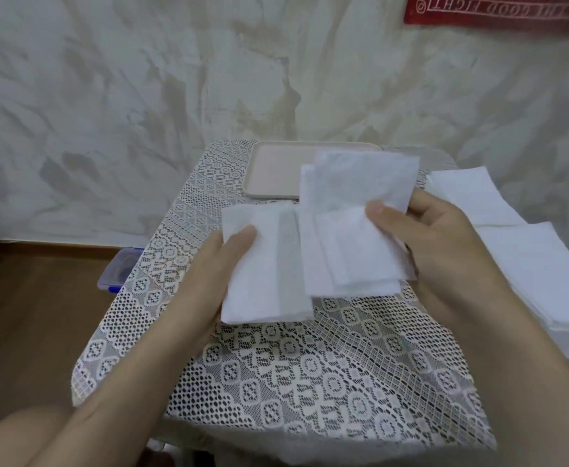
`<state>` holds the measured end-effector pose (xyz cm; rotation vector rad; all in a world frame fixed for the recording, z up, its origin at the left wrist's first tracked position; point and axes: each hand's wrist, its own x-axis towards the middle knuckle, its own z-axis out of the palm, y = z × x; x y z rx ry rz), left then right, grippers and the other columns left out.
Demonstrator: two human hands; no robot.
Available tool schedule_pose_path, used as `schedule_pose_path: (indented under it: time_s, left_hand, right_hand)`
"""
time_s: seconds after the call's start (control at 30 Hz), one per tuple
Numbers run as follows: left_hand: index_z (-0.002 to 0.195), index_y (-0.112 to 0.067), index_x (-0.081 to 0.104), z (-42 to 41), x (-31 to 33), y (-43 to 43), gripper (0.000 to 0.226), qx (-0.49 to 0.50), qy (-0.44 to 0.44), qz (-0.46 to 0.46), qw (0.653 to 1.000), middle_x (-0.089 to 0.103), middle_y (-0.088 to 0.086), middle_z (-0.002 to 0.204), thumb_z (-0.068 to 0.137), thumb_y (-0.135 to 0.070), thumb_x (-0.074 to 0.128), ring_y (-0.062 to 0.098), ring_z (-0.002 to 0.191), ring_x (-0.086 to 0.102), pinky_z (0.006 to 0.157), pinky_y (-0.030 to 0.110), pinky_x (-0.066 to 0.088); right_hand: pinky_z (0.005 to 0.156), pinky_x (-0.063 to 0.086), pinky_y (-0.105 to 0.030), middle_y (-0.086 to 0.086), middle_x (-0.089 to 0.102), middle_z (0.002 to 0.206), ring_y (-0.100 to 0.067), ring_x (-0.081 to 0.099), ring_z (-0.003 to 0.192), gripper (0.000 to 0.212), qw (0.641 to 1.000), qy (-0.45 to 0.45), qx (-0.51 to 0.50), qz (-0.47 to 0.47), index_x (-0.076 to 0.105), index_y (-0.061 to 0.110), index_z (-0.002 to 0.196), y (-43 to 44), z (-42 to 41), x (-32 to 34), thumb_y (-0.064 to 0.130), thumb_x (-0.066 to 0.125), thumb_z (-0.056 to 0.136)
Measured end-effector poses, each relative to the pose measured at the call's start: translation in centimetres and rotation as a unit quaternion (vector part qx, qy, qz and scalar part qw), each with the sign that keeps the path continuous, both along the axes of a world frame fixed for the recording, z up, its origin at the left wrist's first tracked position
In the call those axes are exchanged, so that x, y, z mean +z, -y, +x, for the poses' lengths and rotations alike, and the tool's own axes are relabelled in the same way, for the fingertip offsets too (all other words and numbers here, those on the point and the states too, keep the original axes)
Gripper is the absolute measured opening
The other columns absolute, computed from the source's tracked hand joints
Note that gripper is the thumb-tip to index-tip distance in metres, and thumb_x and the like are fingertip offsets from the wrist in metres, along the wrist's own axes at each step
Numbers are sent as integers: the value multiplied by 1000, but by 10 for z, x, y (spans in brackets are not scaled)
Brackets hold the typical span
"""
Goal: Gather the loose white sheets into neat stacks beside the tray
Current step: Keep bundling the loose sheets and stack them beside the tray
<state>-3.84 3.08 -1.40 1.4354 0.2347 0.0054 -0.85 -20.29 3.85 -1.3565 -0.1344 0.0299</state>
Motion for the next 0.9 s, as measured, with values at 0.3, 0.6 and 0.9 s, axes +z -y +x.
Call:
schedule_pose_path:
  time_s: [0.3,0.6,0.9]
  left_hand:
    - [136,-28,59,3,-4,17,70,-16,13,18,1000,76,1,126,82,-73,65,27,114,74,103,60,55]
    - [136,-28,60,0,-7,18,57,-28,22,-9,999,77,1,125,88,-58,69,26,115,74,94,49,60]
    - [127,-35,61,-2,-6,18,48,-21,19,-16,999,78,-5,120,86,-59,67,20,111,75,100,52,58]
  right_hand:
    - [71,59,-47,-1,76,89,-26,72,83,1,975,65,2,-211,73,15,93,-25,-2,-28,15,72,92]
    - [69,57,-49,9,71,84,-20,68,79,17,958,104,-33,-265,67,24,92,-36,-6,-30,39,67,83]
    - [64,49,-39,7,68,65,-14,65,63,14,965,52,-20,-256,68,22,79,-28,-5,-32,24,76,89]
